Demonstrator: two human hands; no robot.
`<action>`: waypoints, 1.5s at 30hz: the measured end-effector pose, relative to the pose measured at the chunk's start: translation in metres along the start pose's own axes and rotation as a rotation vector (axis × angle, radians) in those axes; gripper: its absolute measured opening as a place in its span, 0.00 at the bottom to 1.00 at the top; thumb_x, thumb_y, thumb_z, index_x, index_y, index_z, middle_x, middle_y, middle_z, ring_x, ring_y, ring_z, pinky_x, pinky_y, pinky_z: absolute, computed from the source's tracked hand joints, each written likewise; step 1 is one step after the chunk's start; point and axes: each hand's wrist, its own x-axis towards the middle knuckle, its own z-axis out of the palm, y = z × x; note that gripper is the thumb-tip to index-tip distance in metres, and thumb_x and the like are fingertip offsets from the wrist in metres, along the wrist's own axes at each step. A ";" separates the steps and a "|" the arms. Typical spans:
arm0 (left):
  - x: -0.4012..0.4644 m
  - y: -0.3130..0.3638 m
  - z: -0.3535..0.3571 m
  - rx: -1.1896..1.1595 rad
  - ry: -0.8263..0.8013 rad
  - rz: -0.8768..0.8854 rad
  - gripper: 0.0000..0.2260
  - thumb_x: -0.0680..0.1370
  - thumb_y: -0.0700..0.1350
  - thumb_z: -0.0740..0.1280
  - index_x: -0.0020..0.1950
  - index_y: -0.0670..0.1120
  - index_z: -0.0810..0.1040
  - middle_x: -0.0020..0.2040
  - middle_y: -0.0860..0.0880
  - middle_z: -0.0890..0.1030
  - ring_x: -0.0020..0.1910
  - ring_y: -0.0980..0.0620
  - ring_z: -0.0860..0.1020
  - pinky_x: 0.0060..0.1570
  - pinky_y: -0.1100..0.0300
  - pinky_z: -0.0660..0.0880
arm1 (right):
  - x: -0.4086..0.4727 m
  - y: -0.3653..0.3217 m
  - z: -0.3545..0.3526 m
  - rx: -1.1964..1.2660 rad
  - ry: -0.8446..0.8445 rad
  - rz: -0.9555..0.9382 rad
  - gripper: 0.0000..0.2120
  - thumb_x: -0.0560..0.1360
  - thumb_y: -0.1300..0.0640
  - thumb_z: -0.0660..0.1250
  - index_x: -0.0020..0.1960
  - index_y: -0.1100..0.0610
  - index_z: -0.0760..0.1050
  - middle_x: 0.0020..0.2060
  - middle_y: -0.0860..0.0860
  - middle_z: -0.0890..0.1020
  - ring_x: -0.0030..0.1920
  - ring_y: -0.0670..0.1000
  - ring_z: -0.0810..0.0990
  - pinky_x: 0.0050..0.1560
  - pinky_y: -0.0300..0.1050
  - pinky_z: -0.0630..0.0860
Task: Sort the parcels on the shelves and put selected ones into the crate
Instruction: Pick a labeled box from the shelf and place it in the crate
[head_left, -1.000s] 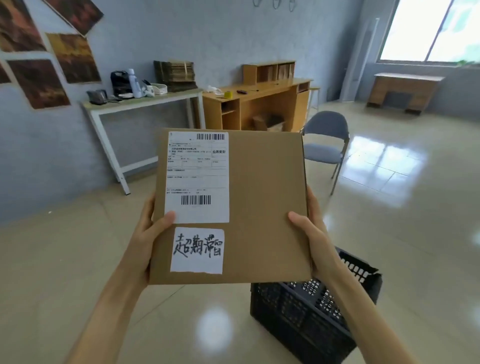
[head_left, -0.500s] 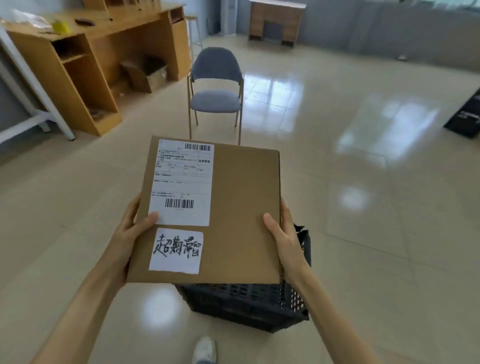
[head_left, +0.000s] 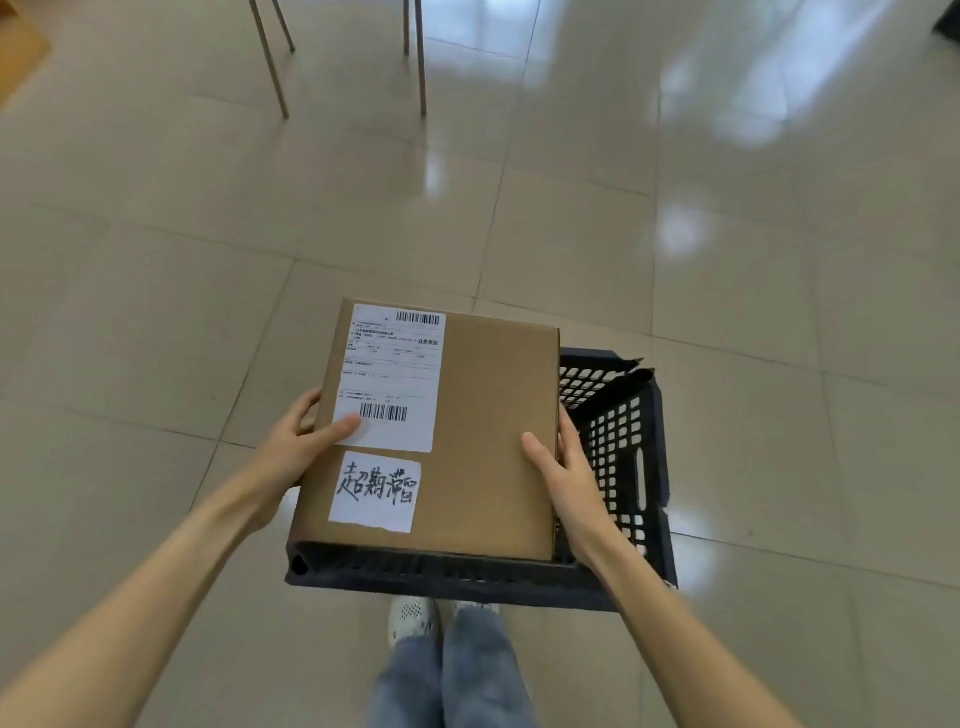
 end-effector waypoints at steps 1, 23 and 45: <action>0.017 -0.010 0.004 0.000 0.006 -0.021 0.41 0.57 0.68 0.76 0.67 0.58 0.68 0.50 0.48 0.85 0.42 0.49 0.85 0.34 0.60 0.78 | 0.012 0.013 -0.001 0.002 0.004 0.015 0.32 0.78 0.49 0.66 0.77 0.40 0.55 0.70 0.45 0.71 0.66 0.47 0.74 0.66 0.52 0.74; 0.238 -0.180 0.048 0.133 0.233 -0.351 0.17 0.78 0.45 0.67 0.66 0.45 0.72 0.55 0.46 0.81 0.44 0.48 0.81 0.36 0.58 0.76 | 0.183 0.205 0.020 -0.193 -0.018 0.259 0.31 0.81 0.50 0.62 0.78 0.38 0.50 0.71 0.43 0.70 0.68 0.48 0.72 0.71 0.55 0.68; 0.251 -0.196 0.066 0.406 0.444 -0.290 0.11 0.78 0.45 0.67 0.59 0.44 0.74 0.49 0.47 0.81 0.33 0.54 0.76 0.27 0.61 0.69 | 0.203 0.220 0.028 -0.341 -0.183 0.393 0.35 0.83 0.56 0.55 0.78 0.50 0.31 0.77 0.52 0.59 0.73 0.52 0.64 0.73 0.48 0.62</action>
